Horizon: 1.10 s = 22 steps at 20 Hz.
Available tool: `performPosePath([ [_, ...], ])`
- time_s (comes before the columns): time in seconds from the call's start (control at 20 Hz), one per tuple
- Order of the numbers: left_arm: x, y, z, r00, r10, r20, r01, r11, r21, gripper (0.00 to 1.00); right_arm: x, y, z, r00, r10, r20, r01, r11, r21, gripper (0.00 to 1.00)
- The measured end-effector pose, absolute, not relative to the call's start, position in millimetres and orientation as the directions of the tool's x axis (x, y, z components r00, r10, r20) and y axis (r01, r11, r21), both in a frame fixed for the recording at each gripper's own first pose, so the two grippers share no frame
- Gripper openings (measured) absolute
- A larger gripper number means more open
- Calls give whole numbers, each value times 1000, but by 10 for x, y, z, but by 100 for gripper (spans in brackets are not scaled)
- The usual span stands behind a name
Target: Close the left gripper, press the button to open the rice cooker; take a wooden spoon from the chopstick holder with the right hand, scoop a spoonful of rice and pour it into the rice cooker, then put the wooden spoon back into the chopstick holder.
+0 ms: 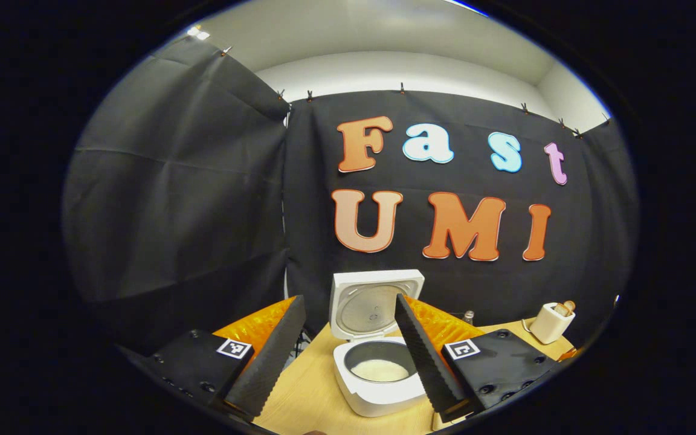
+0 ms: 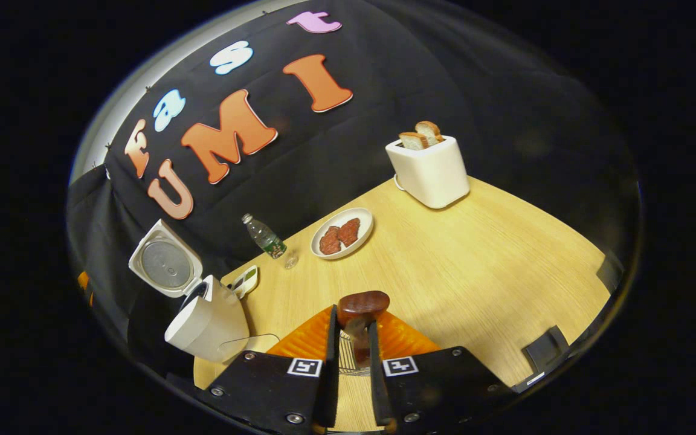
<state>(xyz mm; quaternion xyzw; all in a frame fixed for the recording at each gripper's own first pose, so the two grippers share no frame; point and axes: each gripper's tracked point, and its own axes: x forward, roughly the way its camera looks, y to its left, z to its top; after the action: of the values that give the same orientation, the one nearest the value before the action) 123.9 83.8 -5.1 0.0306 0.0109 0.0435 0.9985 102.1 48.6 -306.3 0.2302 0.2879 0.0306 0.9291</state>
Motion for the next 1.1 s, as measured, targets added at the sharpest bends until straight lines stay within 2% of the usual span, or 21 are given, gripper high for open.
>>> performPosePath([
  [0.05,1238,849,-23,995,96,-13,-94,993,73,100,1015,413,-3088,833,155,-531,86,912,401,25],
  [0.1,1241,858,10,995,102,-7,-102,992,78,100,1014,381,-3099,833,145,-534,75,927,367,35],
  [0.15,1254,857,58,994,108,1,-107,991,74,100,987,362,-3072,834,134,-535,67,938,341,40],
  [0.2,1267,862,108,993,114,11,-114,992,62,100,985,315,-3050,836,117,-536,72,945,319,41],
  [0.3,1337,864,178,991,136,19,-136,990,31,100,952,194,-2997,845,63,-531,101,957,273,76],
  [0.4,1481,805,219,991,136,18,-136,991,12,100,894,112,-2880,859,8,-513,122,968,219,94],
  [0.65,2059,649,639,992,123,22,-124,992,29,100,725,-11,-2536,883,-53,-466,149,974,172,95],
  [0.75,2380,468,828,997,70,30,-70,997,11,100,695,-40,-2382,896,-66,-439,151,975,162,95],
  [0.85,2721,364,864,999,34,5,-34,999,12,99,682,-72,-2258,906,-77,-416,156,975,157,95],
  [1.1,3755,338,712,997,31,-65,-27,997,72,100,608,-134,-2079,910,-103,-402,186,967,173,95],
])
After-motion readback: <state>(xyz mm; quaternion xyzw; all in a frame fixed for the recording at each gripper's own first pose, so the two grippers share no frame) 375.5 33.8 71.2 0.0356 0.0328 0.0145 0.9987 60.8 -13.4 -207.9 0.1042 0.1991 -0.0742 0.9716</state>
